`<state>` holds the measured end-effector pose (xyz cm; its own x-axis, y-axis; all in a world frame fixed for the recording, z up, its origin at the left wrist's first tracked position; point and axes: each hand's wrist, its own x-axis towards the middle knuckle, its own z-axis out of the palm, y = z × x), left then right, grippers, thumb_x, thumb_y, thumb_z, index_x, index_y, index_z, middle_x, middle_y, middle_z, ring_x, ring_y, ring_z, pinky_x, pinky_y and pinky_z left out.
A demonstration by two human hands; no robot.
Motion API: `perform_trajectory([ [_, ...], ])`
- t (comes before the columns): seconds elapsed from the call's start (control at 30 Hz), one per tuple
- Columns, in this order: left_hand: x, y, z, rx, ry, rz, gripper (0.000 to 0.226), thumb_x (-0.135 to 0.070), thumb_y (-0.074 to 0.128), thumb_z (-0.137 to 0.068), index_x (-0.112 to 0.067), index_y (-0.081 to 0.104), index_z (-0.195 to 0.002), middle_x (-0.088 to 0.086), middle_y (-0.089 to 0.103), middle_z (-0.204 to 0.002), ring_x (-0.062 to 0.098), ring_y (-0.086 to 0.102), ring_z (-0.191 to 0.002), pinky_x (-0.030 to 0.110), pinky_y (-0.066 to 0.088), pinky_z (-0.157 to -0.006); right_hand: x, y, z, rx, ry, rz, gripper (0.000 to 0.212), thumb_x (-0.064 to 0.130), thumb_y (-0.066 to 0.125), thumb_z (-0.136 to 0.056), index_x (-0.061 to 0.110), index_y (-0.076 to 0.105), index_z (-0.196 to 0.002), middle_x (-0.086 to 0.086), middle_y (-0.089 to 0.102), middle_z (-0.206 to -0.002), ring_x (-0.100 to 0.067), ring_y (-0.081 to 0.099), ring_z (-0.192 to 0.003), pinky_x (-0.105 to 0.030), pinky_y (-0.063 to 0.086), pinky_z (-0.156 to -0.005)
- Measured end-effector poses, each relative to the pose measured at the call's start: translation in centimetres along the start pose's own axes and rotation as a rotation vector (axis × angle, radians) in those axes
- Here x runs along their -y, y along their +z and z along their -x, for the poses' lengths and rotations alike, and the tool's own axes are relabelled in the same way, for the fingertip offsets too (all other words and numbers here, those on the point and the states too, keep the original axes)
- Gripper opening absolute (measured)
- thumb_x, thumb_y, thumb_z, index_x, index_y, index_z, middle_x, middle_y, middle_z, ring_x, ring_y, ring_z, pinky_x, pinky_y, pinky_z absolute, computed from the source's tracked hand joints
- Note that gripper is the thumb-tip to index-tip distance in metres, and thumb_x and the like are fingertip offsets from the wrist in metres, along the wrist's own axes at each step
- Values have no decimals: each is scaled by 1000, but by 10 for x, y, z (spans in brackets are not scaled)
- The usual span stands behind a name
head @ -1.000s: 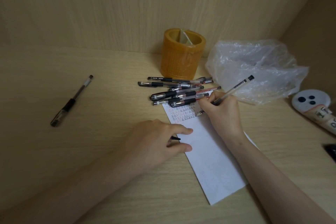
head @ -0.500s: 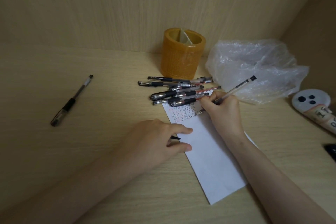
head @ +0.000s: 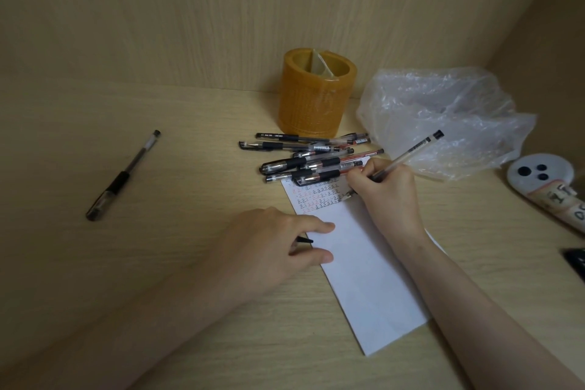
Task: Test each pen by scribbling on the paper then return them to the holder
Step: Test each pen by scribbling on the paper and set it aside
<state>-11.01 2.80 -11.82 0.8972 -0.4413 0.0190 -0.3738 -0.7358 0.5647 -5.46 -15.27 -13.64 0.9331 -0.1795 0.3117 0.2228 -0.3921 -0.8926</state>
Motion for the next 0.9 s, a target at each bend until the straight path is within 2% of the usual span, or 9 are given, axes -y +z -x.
perform_trajectory([
  [0.07,0,0,0,1,6,-5,41,-62,55,-77,-52,54,-117,-13,40,-42,-6,47,-55,8,32,-55,0,0,1,5,-1,-6,39,-1,61,-78,14,45,-45,11,38,-38,-3,34,-40,-12,27,-44],
  [0.27,0,0,0,6,-2,5,42,-62,54,-77,-53,53,-117,-14,48,-44,-5,47,-53,11,31,-54,2,1,1,2,-3,10,41,-3,60,-78,15,42,-45,11,37,-36,-2,32,-38,-11,25,-43],
  [0.37,-2,-1,0,46,1,-12,42,-62,54,-77,-52,52,-117,-43,42,-47,-19,44,-57,10,30,-52,2,1,1,-18,-3,10,43,-4,60,-78,16,41,-45,10,36,-38,-2,31,-38,-11,25,-43],
  [0.4,-3,-2,0,50,1,-15,42,-62,54,-77,-52,52,-118,-45,40,-47,-20,43,-57,9,29,-51,2,1,1,-24,-2,13,42,-4,60,-78,16,41,-45,10,36,-39,-2,31,-38,-12,25,-43],
  [0.53,-1,-1,0,21,-1,6,42,-62,54,-77,-52,52,-118,-17,52,-47,-7,51,-58,10,34,-55,0,0,1,-24,-4,26,41,-3,60,-77,15,42,-46,10,36,-40,-2,31,-39,-12,25,-43],
  [0.63,0,0,1,16,-2,-5,42,-62,55,-77,-52,53,-118,-10,50,-48,0,53,-59,11,37,-58,0,-1,-1,-29,48,-22,41,-3,60,-78,16,44,-46,11,40,-38,-1,33,-39,-13,28,-44],
  [0.7,1,1,1,27,-1,2,43,-62,55,-77,-52,52,-118,-9,50,-49,0,53,-60,12,39,-60,2,-5,-5,-82,138,-184,42,1,62,-82,17,45,-48,11,40,-38,-4,32,-38,-19,29,-43],
  [0.8,2,0,0,7,-6,129,47,-57,56,-79,-51,45,-124,-11,51,-57,-2,53,-65,17,45,-68,10,-13,-9,-85,145,-409,40,20,67,-87,14,45,-54,4,39,-43,-10,32,-39,-18,27,-40],
  [0.9,2,-3,-3,-107,-19,393,38,-35,50,-89,-39,39,-125,-5,56,-73,5,53,-67,21,43,-67,16,-14,-9,80,191,-613,38,41,55,-89,10,57,-66,1,41,-46,-12,36,-41,-20,28,-40],
])
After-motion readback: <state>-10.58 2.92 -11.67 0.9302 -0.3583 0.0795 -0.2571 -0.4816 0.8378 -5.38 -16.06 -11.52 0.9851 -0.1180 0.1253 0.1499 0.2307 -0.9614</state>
